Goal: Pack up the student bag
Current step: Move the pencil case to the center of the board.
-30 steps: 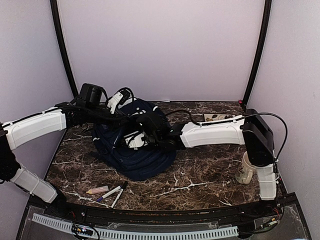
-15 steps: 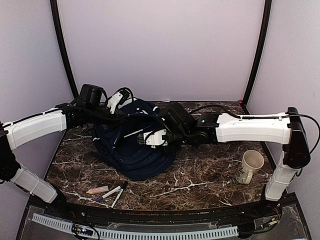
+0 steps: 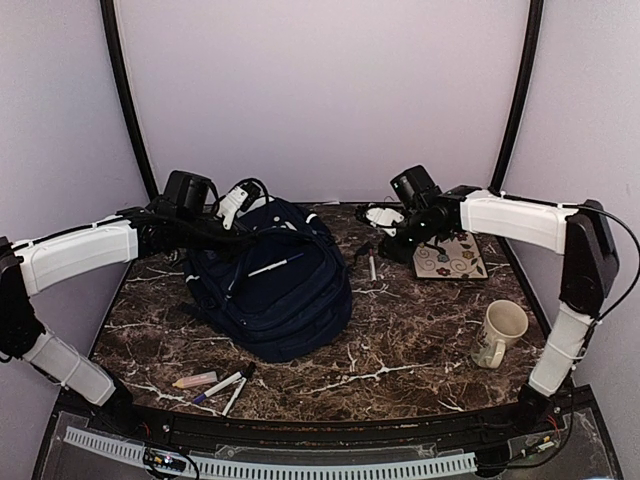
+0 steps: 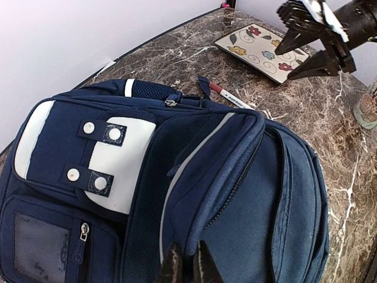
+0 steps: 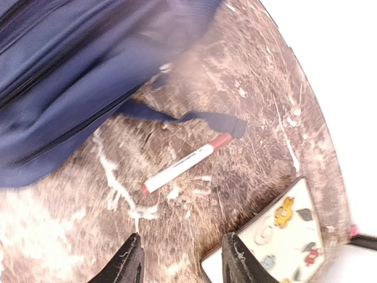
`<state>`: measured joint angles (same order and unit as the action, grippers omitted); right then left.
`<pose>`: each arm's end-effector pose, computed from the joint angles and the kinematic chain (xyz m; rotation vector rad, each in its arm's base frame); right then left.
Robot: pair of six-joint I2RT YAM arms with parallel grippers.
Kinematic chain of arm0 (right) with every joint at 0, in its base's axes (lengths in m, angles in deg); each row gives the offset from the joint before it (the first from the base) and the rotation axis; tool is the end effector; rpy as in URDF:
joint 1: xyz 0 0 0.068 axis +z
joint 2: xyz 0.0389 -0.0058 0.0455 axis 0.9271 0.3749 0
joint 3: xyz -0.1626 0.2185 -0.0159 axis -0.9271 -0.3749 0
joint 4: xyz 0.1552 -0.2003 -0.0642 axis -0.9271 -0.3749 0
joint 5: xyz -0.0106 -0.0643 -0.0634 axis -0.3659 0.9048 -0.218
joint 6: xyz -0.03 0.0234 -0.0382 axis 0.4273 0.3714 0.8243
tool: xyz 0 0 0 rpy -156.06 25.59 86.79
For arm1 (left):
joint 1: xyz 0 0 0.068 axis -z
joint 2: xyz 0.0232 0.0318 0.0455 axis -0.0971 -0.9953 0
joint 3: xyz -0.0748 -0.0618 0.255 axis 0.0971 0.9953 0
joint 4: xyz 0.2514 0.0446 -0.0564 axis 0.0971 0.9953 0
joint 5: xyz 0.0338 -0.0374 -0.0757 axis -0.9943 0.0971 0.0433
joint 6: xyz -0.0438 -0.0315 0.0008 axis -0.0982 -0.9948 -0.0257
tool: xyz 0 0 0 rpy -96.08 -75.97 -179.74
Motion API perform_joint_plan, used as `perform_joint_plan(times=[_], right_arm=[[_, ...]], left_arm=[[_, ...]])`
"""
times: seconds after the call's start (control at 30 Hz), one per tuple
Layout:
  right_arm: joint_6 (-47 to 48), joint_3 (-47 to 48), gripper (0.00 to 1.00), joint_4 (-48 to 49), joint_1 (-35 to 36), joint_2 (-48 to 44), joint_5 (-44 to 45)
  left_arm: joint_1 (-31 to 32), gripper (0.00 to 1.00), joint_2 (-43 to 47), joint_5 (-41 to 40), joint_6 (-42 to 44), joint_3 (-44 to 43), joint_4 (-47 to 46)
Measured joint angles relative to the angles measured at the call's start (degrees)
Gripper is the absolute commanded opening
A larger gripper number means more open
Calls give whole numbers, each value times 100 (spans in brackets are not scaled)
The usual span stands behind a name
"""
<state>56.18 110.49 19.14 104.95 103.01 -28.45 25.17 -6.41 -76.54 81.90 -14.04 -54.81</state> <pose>0.3077 0.2285 0.2571 -1.3130 2.0738 -0.0238 0.2763 -0.1729 0.2968 0.8266 1.9468 -0.4539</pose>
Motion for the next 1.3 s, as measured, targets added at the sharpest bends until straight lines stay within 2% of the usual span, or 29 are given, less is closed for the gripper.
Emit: perform_joint_plan(times=[0.33,0.7,0.9,1.03,1.3], right_arm=[[-1235,1480,47,-599,-608,1812,-1106],[-1886,2352,46,-988,-767,2883,-1161],[-1978,2514,37,-1073,-767,3117,-1078],[-1974,2494,26,-1078,-767,3117,-944],[-1821,1963,15,-1073,-767,2787,-901]], left_arm=[[0,0,0,-13,0,0,-9],[0,0,0,0,0,0,-9],[0,0,0,20,0,0,-9],[0,0,0,35,0,0,-9],[0,0,0,44,0,0,-9]])
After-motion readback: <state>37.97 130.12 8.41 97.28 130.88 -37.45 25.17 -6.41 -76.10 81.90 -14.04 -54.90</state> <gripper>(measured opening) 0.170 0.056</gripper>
